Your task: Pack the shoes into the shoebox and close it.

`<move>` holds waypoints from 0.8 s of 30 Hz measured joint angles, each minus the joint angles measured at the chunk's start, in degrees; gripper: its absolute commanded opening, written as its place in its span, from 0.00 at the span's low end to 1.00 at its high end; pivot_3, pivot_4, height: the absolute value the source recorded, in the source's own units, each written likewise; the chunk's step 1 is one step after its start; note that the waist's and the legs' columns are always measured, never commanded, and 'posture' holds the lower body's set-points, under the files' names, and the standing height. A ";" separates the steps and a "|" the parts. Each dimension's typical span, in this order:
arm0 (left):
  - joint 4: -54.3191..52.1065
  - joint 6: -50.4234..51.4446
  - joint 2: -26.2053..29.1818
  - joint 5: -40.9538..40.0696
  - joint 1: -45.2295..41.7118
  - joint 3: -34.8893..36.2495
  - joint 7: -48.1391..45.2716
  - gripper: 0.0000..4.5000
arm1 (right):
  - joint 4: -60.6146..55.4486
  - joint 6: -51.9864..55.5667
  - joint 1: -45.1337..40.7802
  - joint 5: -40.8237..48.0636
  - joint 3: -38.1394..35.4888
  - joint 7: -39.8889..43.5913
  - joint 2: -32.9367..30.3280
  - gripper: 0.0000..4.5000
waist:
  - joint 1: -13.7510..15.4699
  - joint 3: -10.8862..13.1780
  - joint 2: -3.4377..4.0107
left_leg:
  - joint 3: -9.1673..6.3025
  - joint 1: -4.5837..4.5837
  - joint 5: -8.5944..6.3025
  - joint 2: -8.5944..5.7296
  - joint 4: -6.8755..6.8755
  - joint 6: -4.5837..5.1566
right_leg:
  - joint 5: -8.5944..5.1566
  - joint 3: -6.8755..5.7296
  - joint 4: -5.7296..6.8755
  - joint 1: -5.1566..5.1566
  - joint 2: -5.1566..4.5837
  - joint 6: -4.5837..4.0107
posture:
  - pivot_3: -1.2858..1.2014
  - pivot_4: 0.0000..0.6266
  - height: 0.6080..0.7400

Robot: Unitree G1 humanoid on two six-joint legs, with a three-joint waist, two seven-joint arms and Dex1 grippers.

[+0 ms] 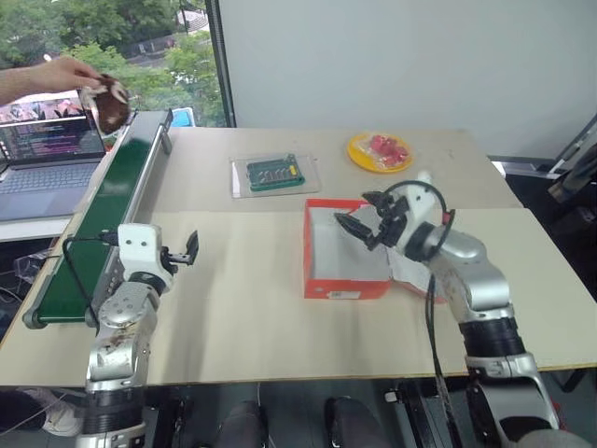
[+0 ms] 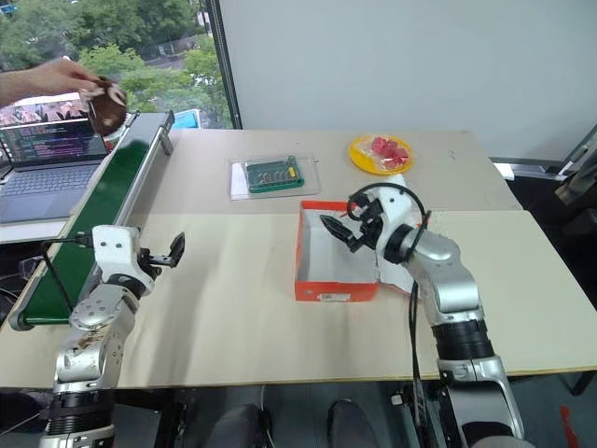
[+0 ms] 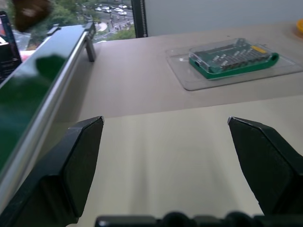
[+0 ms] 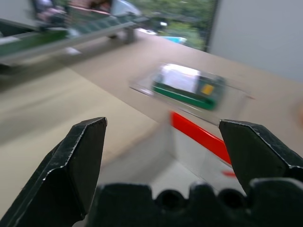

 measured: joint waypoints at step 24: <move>4.49 5.08 4.43 -4.24 -4.17 13.00 5.57 1.00 | 5.32 -1.56 -3.15 -1.98 6.14 4.98 7.50 0.99 | -0.06 0.00 -0.01 | 0.02 -0.03 0.01 0.04 -0.01 -0.05 | 0.08 -0.05 0.04 -0.10 -0.07 -0.03 | 0.52 0.24 1.00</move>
